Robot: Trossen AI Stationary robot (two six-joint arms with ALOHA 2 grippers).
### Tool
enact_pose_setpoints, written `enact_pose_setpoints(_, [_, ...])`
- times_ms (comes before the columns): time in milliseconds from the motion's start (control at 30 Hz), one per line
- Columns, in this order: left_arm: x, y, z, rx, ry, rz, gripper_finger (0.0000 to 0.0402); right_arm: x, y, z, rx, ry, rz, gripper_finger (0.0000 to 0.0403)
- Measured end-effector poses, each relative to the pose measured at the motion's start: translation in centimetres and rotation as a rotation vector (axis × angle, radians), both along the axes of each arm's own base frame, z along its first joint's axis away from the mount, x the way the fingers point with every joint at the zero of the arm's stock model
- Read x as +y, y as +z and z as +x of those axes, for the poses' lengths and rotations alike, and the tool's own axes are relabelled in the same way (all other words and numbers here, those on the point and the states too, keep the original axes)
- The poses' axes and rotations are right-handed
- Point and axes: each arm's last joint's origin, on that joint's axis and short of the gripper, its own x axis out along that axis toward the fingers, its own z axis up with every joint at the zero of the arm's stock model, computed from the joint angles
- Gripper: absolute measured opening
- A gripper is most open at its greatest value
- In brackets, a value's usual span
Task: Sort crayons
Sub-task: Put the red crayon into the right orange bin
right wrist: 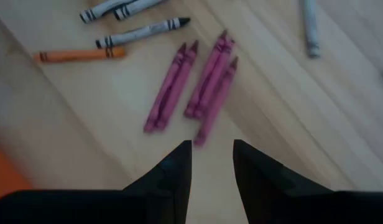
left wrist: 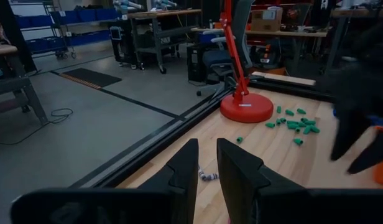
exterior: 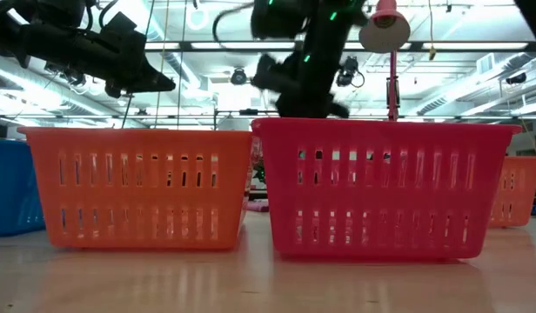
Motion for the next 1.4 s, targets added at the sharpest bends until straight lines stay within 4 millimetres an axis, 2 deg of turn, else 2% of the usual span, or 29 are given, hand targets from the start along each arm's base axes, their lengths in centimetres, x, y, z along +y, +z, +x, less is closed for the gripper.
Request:
enact_pose_setpoints(167, [0.0,0.0,0.0,0.001,0.0,0.001,0.0071,-2.3,-3.0,1.3,0.019,0.014,0.029,0.0124])
enact_pose_setpoints(367, [0.0,0.0,0.0,0.018,-0.003,0.024,0.0071,-3.2,-5.3,1.6,0.079,0.009,0.021,0.0124])
enact_pose_setpoints(700, [0.0,0.0,0.0,0.015,-0.002,0.021,0.0071,-3.4,-5.3,2.0,0.045,0.018,-0.012,0.0124])
enact_pose_setpoints(1033, [0.0,0.0,0.0,0.014,-0.003,0.018,0.0071,-3.4,-6.9,2.2,0.06,0.013,-0.007,0.0124])
enact_pose_setpoints(1400, [0.0,0.0,0.0,0.013,-0.003,0.018,0.0071,-4.0,-7.0,1.6,0.095,0.036,0.103,0.0123])
